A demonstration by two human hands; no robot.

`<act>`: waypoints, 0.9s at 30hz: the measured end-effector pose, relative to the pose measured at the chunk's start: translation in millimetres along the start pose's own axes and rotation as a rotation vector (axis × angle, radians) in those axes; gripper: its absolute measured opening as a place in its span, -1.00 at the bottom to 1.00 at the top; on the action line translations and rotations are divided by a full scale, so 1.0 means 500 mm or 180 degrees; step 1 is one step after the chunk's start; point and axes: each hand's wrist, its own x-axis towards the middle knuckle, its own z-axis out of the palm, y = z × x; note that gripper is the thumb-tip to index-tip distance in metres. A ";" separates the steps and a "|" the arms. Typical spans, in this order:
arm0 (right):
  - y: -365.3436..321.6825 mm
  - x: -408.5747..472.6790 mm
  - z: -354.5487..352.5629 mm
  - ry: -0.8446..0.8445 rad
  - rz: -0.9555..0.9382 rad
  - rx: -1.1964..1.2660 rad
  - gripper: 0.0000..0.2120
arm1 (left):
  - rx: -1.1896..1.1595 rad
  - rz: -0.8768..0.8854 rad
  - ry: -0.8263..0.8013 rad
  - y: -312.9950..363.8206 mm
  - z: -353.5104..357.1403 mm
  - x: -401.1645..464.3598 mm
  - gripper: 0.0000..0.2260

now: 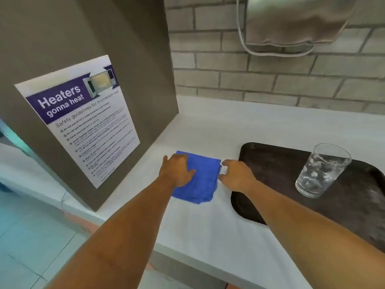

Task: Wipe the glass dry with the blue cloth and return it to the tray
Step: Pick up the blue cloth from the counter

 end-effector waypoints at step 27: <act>-0.036 0.065 0.081 0.0082 0.0281 0.0196 -0.79 | -0.2080 -0.0306 -0.0366 -0.032 0.055 0.034 -0.82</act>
